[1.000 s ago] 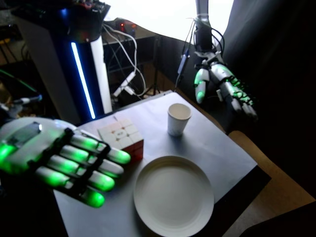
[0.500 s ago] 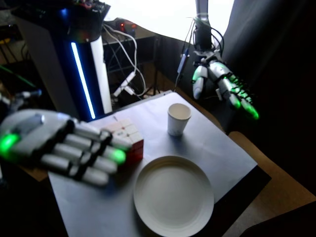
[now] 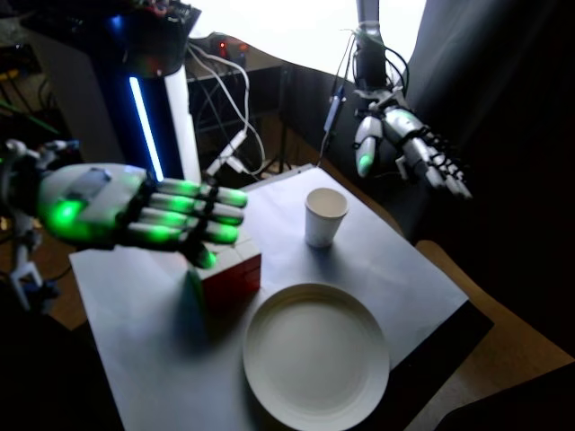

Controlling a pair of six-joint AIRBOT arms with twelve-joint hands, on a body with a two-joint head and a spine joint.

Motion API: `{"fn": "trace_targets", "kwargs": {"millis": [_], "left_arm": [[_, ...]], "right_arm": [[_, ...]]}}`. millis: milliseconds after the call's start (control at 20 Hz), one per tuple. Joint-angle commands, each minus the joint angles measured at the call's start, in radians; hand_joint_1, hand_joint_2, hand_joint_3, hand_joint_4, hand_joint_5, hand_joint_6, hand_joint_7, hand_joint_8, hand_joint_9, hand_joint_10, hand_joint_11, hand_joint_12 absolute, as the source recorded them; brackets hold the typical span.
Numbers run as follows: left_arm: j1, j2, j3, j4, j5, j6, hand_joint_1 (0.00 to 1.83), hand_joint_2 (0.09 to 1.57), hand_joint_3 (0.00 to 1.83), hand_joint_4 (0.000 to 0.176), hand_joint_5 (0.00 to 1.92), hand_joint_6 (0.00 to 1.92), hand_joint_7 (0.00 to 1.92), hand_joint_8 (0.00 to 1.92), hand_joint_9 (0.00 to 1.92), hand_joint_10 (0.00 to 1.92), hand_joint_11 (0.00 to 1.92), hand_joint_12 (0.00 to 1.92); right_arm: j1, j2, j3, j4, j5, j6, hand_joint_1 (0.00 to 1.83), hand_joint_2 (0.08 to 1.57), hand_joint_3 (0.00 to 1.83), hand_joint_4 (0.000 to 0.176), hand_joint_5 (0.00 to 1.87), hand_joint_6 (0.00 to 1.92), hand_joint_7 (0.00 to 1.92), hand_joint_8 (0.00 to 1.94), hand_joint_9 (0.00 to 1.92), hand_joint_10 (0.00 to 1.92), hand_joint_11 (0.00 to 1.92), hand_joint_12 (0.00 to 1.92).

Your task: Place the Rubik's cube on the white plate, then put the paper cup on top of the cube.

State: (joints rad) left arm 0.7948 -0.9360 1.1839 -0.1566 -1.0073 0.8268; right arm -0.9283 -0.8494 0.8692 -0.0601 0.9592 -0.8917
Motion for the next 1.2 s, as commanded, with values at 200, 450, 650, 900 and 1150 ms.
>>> {"fn": "trace_targets", "kwargs": {"millis": [200, 450, 650, 900, 1150], "left_arm": [[-0.004, 0.008, -0.002, -0.014, -0.127, 0.003, 0.30, 1.37, 0.00, 0.033, 0.11, 0.00, 0.05, 0.00, 0.05, 0.00, 0.00, 0.53], [-0.003, 0.009, -0.004, -0.018, -0.126, 0.004, 0.34, 1.35, 0.00, 0.037, 0.13, 0.00, 0.09, 0.00, 0.10, 0.00, 0.00, 0.68], [0.001, 0.008, -0.005, -0.022, -0.127, 0.004, 0.32, 1.34, 0.00, 0.065, 0.12, 0.00, 0.09, 0.00, 0.10, 0.00, 0.00, 0.61], [0.002, 0.007, -0.006, -0.023, -0.126, 0.004, 0.37, 1.36, 0.00, 0.041, 0.13, 0.00, 0.11, 0.00, 0.12, 0.00, 0.00, 0.69], [0.004, 0.007, -0.006, -0.026, -0.126, 0.004, 0.36, 1.33, 0.00, 0.054, 0.14, 0.00, 0.13, 0.00, 0.15, 0.00, 0.00, 0.76]], "right_arm": [[-0.014, -0.081, 0.049, 0.040, 0.115, 0.008, 0.60, 0.97, 0.00, 0.000, 0.00, 0.00, 0.00, 0.00, 0.00, 0.00, 0.00, 0.00], [-0.036, -0.121, 0.088, 0.090, 0.084, 0.007, 0.71, 0.99, 0.00, 0.000, 0.00, 0.00, 0.00, 0.00, 0.00, 0.00, 0.00, 0.00], [-0.036, -0.151, 0.107, 0.102, 0.051, 0.007, 0.69, 0.98, 0.00, 0.005, 0.00, 0.00, 0.00, 0.00, 0.00, 0.00, 0.00, 0.21], [-0.036, -0.195, 0.139, 0.117, 0.012, 0.007, 0.70, 1.01, 0.01, 0.000, 0.00, 0.00, 0.00, 0.00, 0.00, 0.00, 0.02, 0.01], [-0.036, -0.203, 0.143, 0.119, 0.004, 0.008, 0.93, 1.16, 0.00, 0.000, 0.19, 1.20, 0.46, 1.22, 0.45, 1.56, 0.35, 1.87]]}}
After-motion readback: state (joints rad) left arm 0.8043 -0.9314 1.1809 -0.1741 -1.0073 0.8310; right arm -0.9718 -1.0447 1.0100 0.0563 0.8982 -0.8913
